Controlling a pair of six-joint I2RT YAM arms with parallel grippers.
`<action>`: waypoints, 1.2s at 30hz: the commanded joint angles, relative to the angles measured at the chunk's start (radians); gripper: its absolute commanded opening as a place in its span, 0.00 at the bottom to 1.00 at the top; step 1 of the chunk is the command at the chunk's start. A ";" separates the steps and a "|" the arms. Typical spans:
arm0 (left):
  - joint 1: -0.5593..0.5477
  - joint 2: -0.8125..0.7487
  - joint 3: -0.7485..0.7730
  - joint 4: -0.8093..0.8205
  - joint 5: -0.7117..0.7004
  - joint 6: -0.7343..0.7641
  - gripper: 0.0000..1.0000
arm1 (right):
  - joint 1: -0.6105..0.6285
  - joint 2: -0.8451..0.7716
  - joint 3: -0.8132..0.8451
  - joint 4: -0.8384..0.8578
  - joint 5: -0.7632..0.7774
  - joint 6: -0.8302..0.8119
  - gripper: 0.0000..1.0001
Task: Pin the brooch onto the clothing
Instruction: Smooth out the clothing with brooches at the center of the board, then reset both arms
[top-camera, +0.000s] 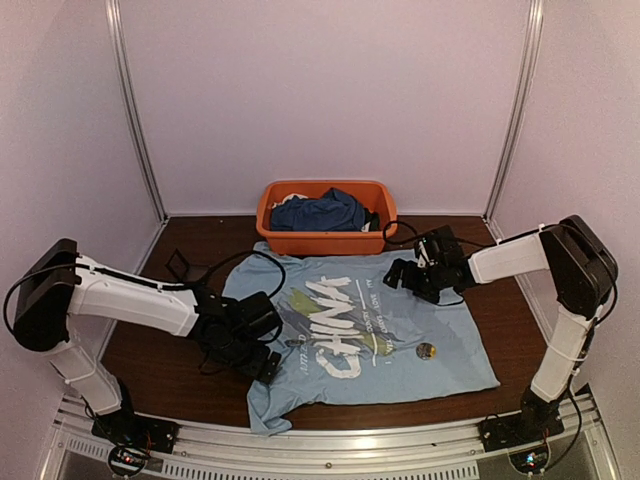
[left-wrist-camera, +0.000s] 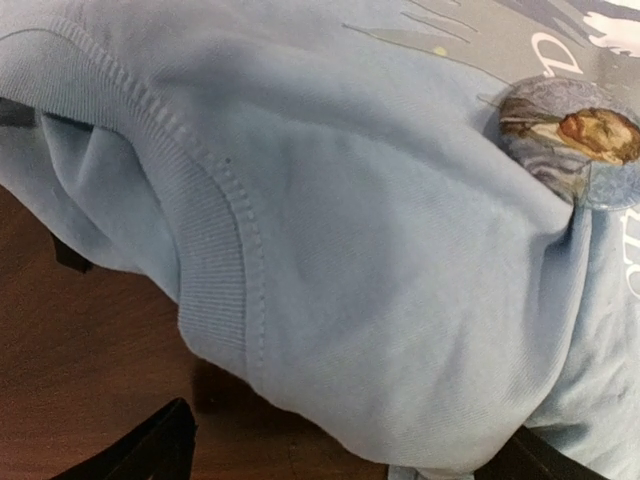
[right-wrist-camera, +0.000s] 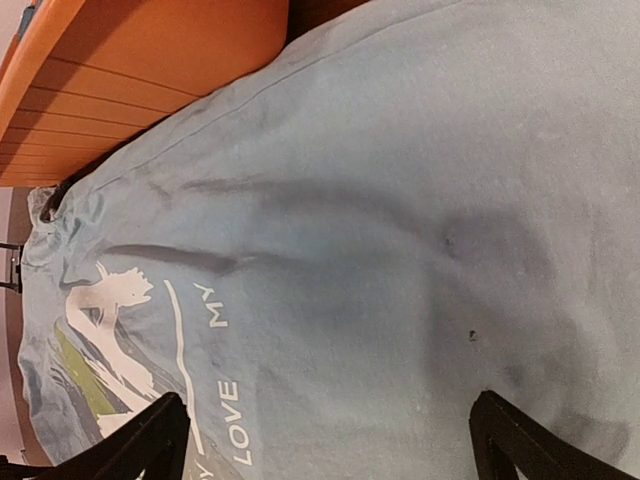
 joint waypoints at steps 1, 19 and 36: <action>0.024 0.035 -0.105 -0.084 0.017 0.009 0.98 | -0.013 0.025 0.003 -0.065 0.055 -0.002 1.00; 0.059 -0.201 -0.073 -0.174 0.006 -0.011 0.98 | -0.021 -0.105 0.050 -0.068 -0.094 -0.032 1.00; 0.103 -0.514 0.195 -0.104 -0.362 0.225 0.98 | 0.026 -0.791 -0.062 -0.461 0.069 -0.321 1.00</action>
